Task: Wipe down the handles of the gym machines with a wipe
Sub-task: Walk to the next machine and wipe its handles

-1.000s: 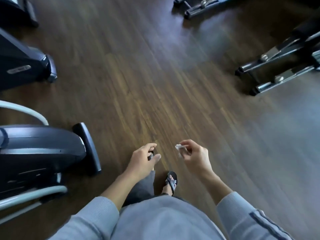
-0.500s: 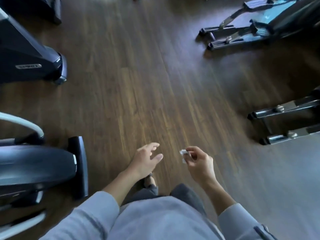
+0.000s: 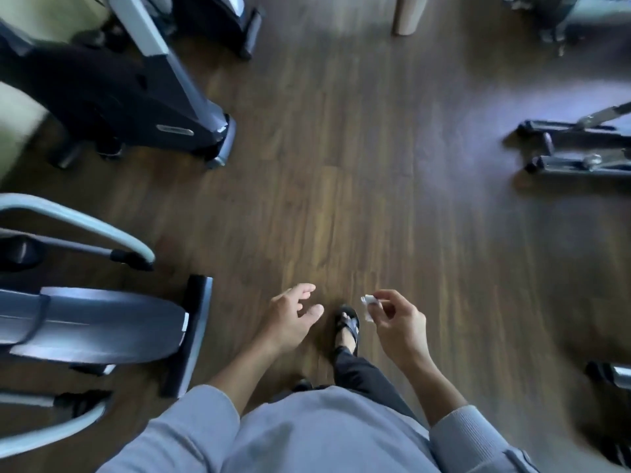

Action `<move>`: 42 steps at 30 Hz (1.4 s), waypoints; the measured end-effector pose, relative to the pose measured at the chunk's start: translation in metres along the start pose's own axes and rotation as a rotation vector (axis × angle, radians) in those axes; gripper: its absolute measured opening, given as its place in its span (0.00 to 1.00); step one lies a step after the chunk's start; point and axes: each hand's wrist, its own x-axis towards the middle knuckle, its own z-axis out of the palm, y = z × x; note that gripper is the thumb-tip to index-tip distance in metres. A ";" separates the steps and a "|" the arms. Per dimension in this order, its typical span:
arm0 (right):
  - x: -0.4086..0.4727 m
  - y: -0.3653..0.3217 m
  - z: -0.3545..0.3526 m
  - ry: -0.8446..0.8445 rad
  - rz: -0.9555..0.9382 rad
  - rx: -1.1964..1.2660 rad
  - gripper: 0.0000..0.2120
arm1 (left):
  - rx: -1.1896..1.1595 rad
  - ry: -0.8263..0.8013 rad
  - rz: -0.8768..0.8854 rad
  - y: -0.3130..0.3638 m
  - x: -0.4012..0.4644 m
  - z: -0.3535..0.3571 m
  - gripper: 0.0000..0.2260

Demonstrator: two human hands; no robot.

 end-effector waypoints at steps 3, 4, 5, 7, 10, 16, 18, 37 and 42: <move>0.058 -0.034 -0.008 -0.089 -0.079 0.020 0.04 | -0.030 0.106 -0.035 0.025 0.032 -0.017 0.19; 0.077 -0.045 -0.010 -0.121 -0.120 0.001 0.05 | -0.047 0.136 -0.044 0.032 0.043 -0.022 0.19; 0.096 -0.054 -0.010 -0.148 -0.162 -0.027 0.06 | -0.067 0.157 -0.061 0.038 0.054 -0.026 0.19; 0.129 -0.067 -0.005 -0.189 -0.227 -0.089 0.03 | -0.100 0.196 -0.114 0.047 0.073 -0.031 0.19; 0.165 -0.086 0.007 -0.228 -0.254 -0.104 0.01 | -0.135 0.217 -0.156 0.054 0.092 -0.034 0.19; 0.213 -0.118 0.040 -0.326 -0.285 -0.138 0.02 | -0.172 0.243 -0.211 0.049 0.143 -0.057 0.19; 0.230 -0.133 0.052 -0.340 -0.302 -0.145 0.03 | -0.204 0.263 -0.209 0.046 0.167 -0.071 0.19; 0.371 -0.315 0.213 -0.524 -0.416 -0.282 0.02 | -0.350 0.461 -0.310 -0.004 0.312 -0.261 0.20; 0.402 -0.357 0.263 -0.645 -0.479 -0.312 0.05 | -0.484 0.622 -0.406 -0.019 0.326 -0.288 0.18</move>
